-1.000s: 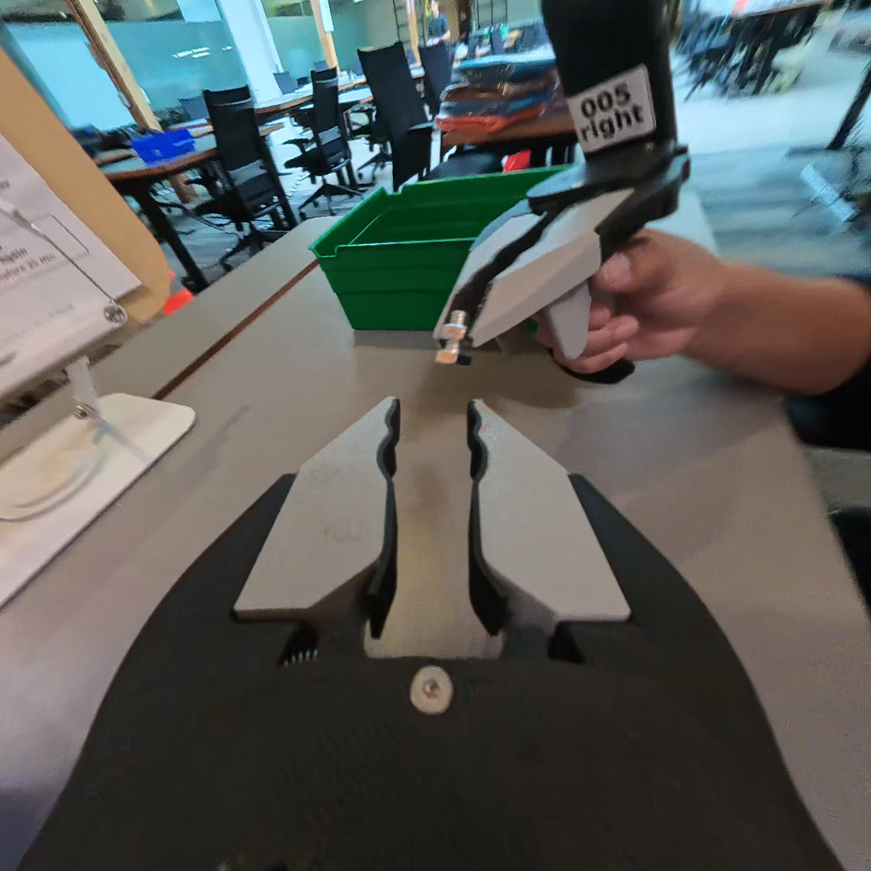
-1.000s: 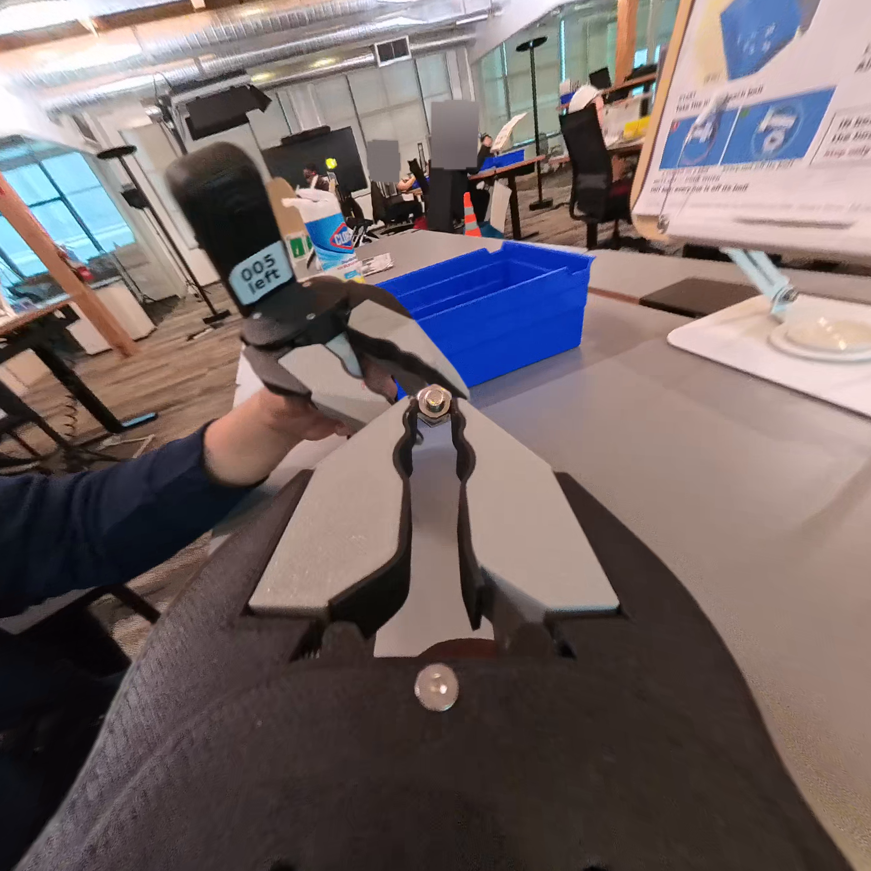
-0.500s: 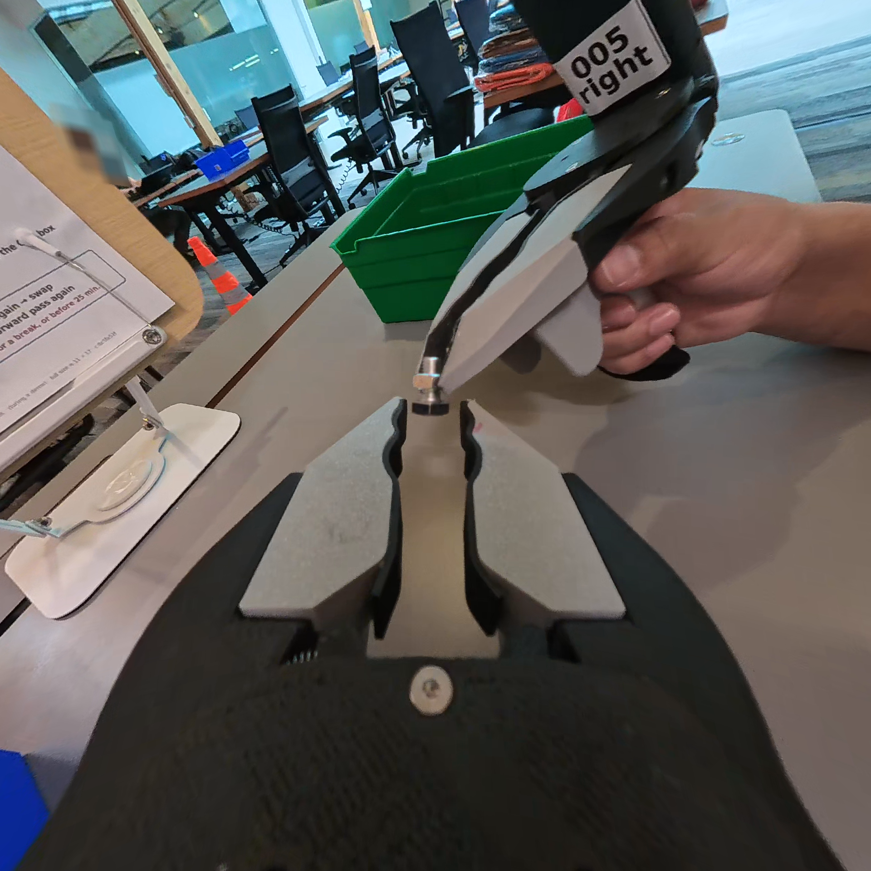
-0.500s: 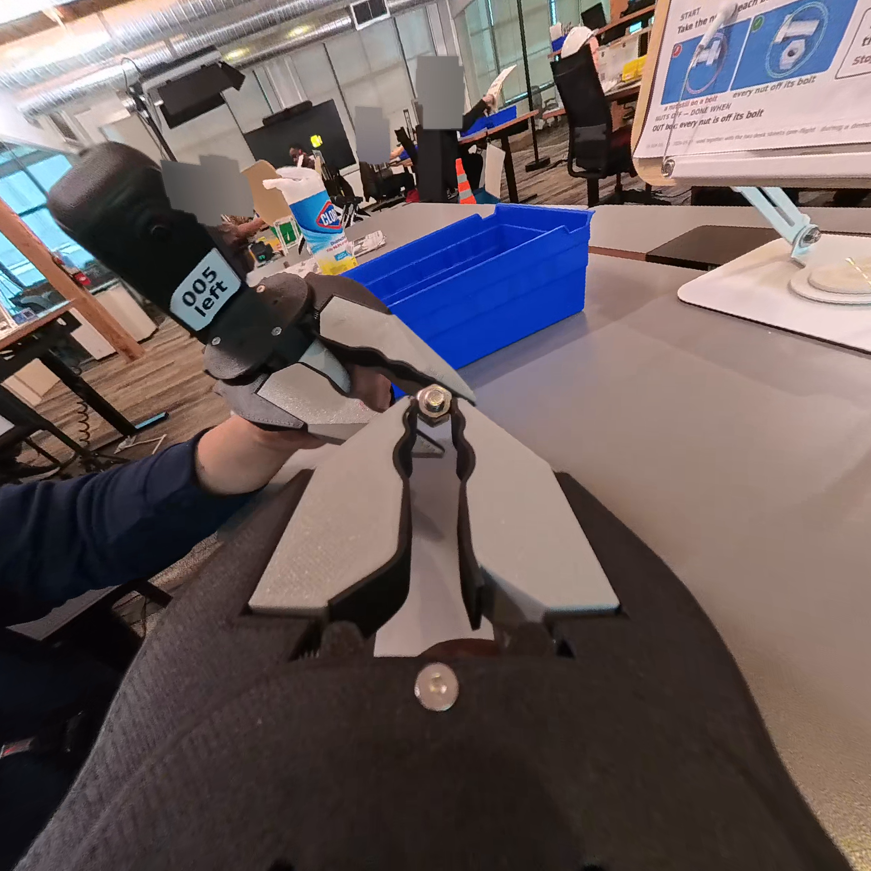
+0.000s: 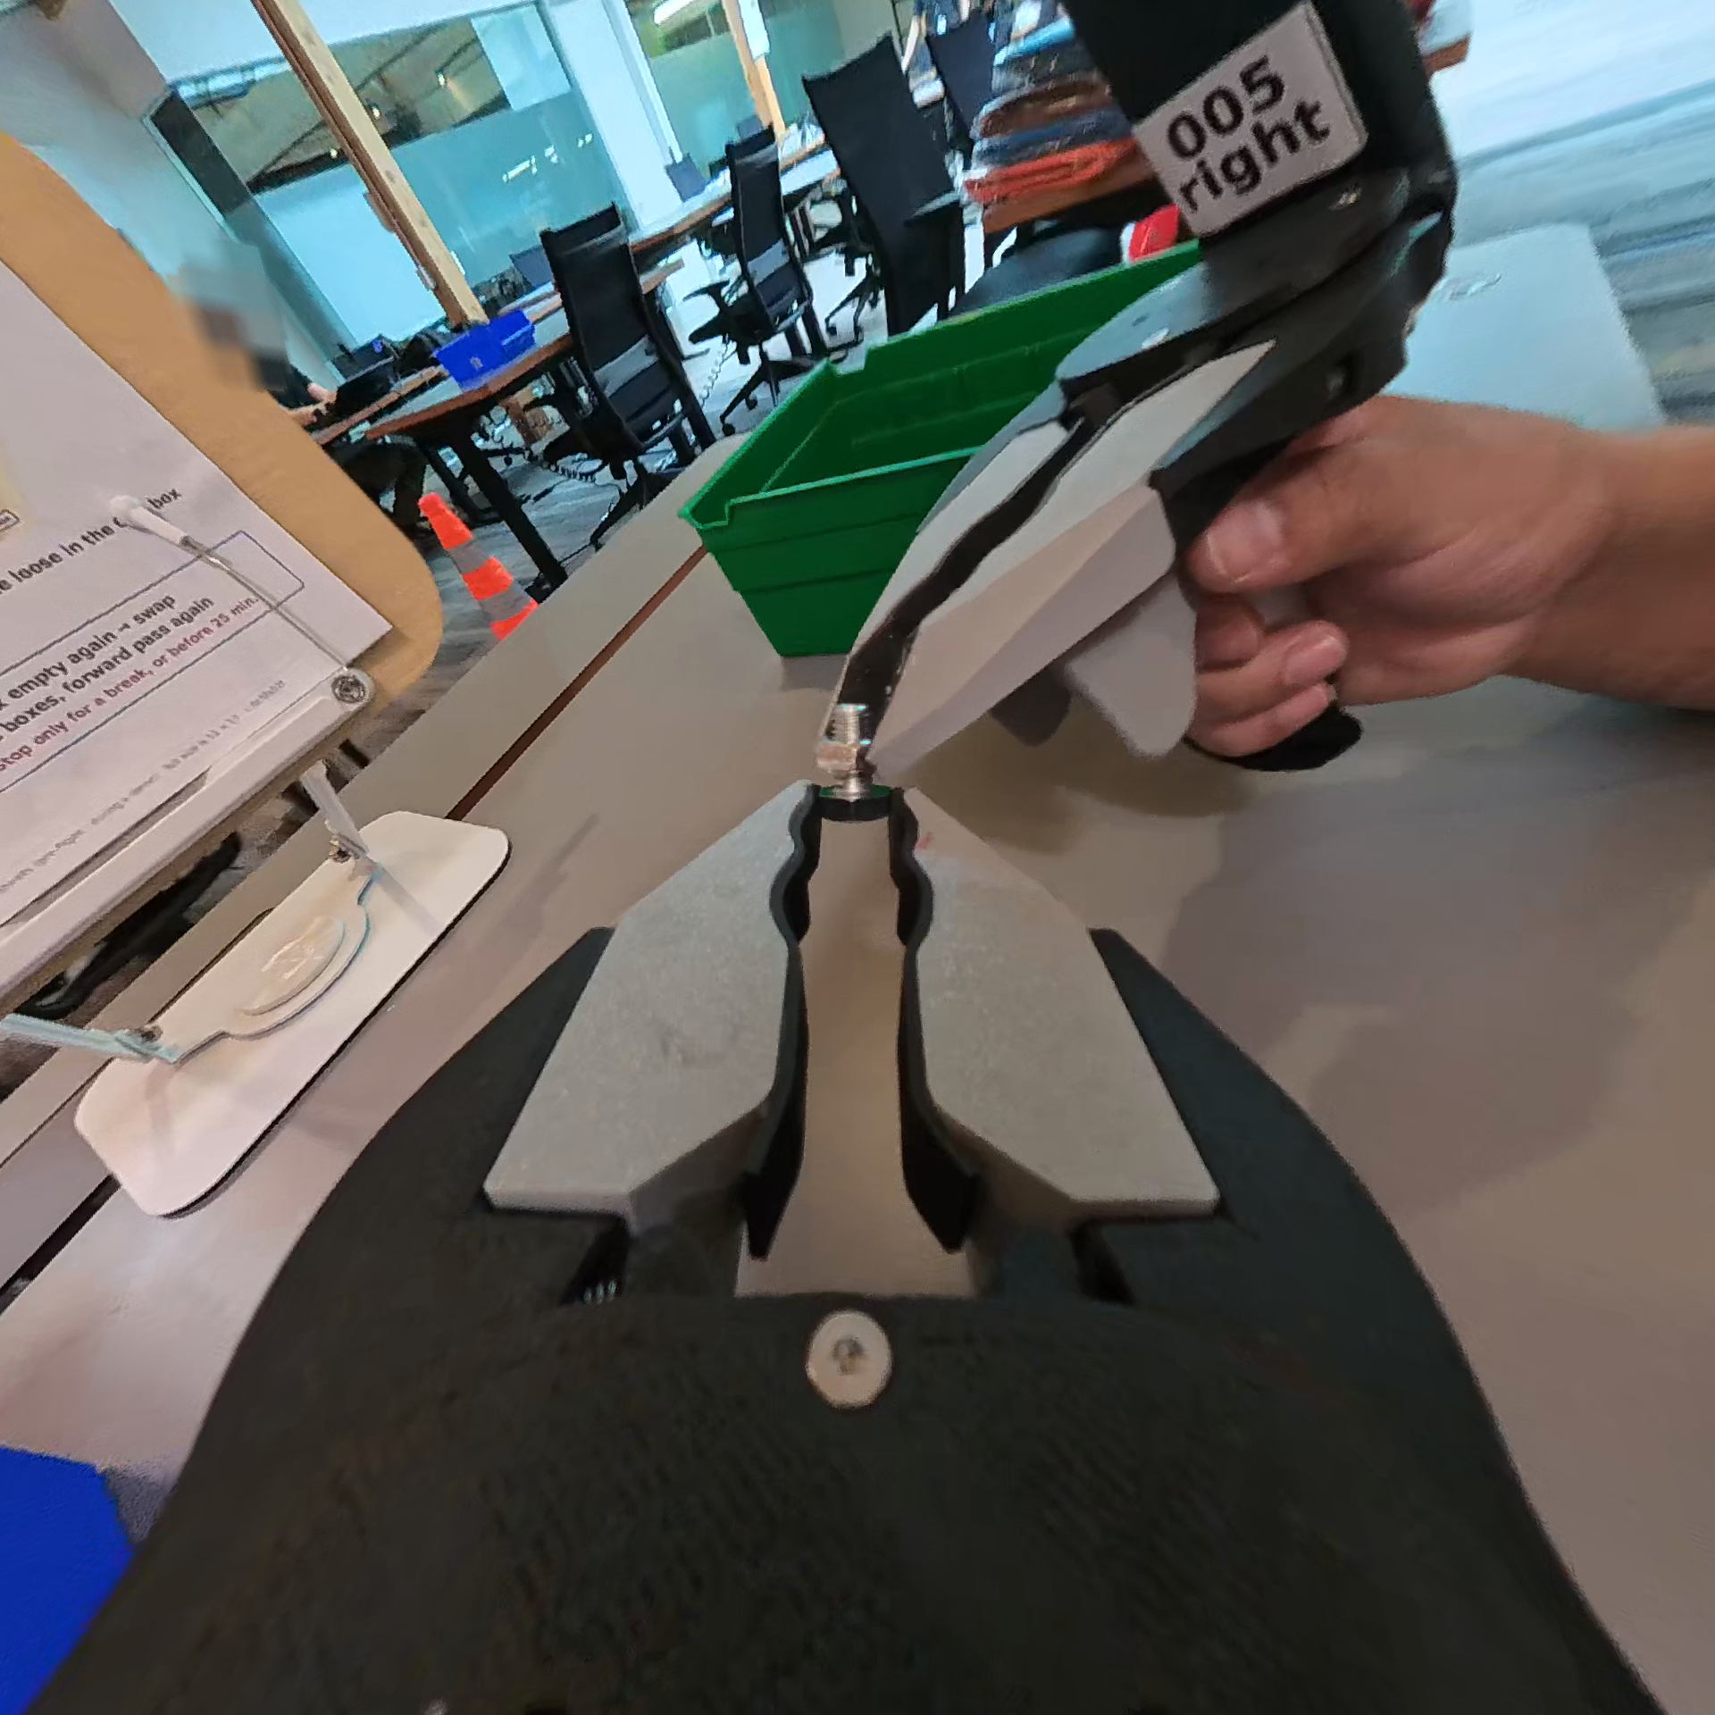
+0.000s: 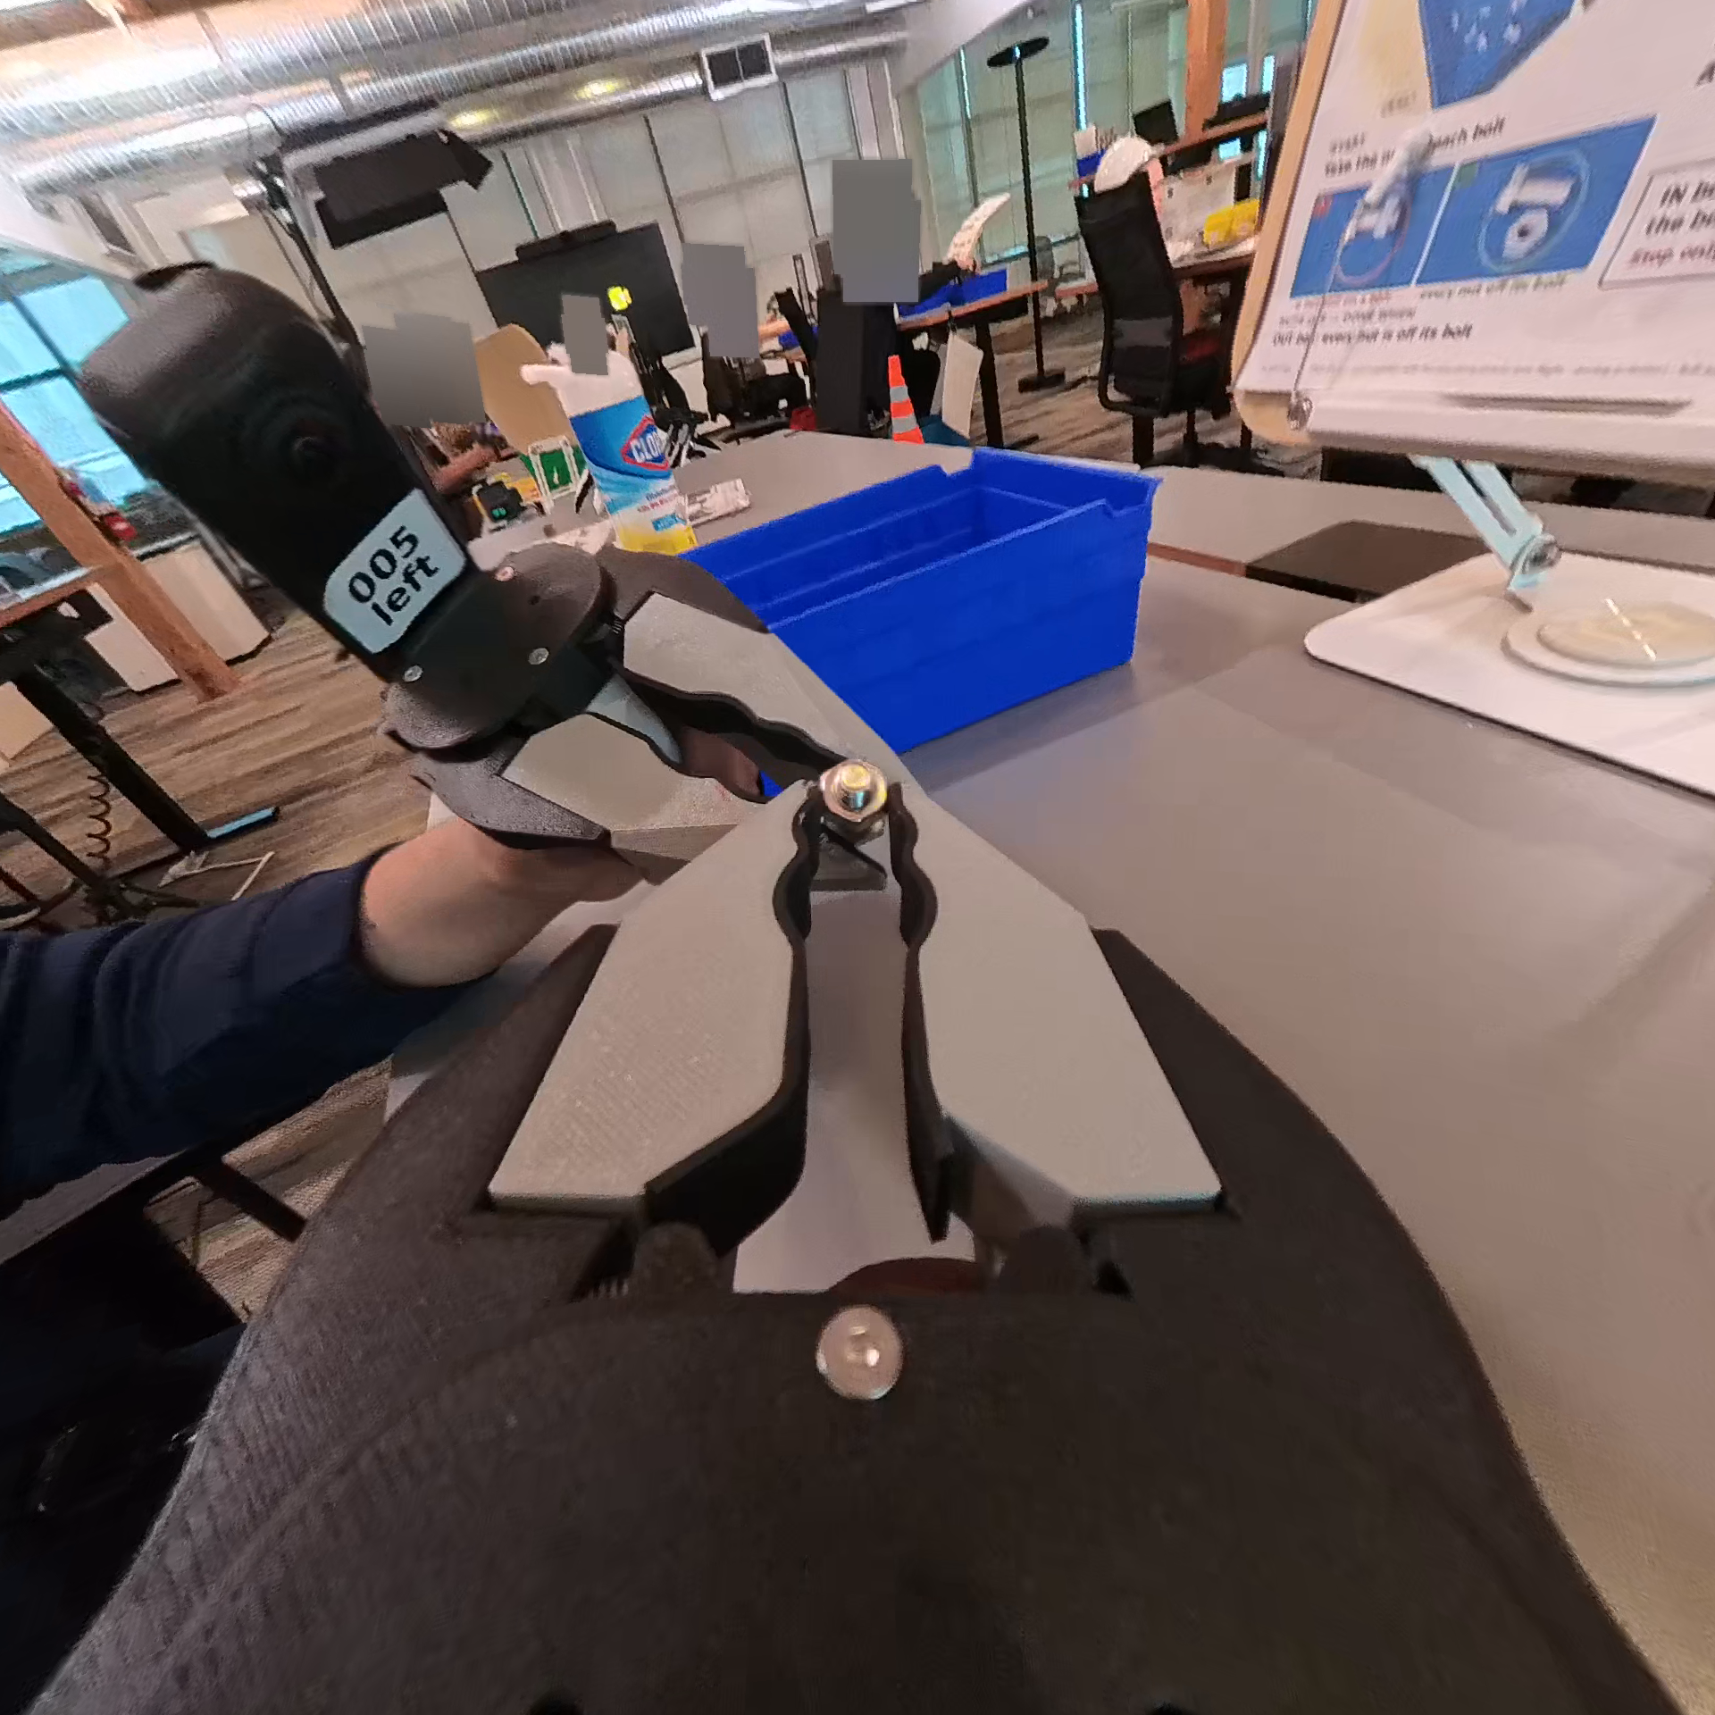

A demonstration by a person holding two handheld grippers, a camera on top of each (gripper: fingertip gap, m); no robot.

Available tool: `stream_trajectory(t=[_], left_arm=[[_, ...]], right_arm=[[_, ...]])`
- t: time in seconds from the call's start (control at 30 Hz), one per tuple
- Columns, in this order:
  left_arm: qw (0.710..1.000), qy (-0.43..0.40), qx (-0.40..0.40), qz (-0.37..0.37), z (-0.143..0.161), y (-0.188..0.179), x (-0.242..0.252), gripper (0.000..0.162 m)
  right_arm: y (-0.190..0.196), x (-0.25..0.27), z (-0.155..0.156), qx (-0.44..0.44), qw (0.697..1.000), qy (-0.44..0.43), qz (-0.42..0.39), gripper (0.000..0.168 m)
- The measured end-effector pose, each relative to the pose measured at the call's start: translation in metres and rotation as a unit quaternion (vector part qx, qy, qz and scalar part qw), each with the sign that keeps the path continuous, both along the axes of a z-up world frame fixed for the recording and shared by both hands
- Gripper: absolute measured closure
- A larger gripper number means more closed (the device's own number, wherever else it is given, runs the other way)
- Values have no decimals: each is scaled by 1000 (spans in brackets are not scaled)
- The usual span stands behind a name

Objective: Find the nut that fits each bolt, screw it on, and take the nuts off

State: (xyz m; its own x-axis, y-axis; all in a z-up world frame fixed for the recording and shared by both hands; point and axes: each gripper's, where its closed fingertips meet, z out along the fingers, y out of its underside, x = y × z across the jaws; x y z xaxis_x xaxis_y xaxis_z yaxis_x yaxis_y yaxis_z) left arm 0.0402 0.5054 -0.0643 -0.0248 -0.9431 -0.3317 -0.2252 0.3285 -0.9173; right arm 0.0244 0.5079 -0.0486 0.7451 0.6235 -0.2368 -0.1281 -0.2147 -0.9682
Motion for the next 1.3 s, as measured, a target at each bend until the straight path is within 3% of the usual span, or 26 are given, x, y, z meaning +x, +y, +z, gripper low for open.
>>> stream_trajectory(t=[0.27, 0.37, 0.53, 0.8, 1.07, 1.3], left_arm=[[1000, -25, -1, -7, 10, -5, -1, 150], [999, -40, -18, -4, 16, 1, -6, 150], [999, -40, -37, -5, 15, 2, -5, 150], [996, -68, -58, -12, 25, 0, -6, 150], [996, -57, -56, -42, 20, -16, 1, 150], [993, -80, -79, -29, 29, -4, -7, 150]], right_arm=[[0, 4, 6, 28, 999, -19, -17, 142], [3, 12, 3, 27, 998, -34, -42, 157], [-10, -2, 21, 69, 998, -4, 6, 154], [-3, 5, 18, 60, 998, 1, -21, 151], [-13, -11, 31, 88, 996, 30, 20, 146], [-9, -3, 26, 79, 997, 14, 1, 145]])
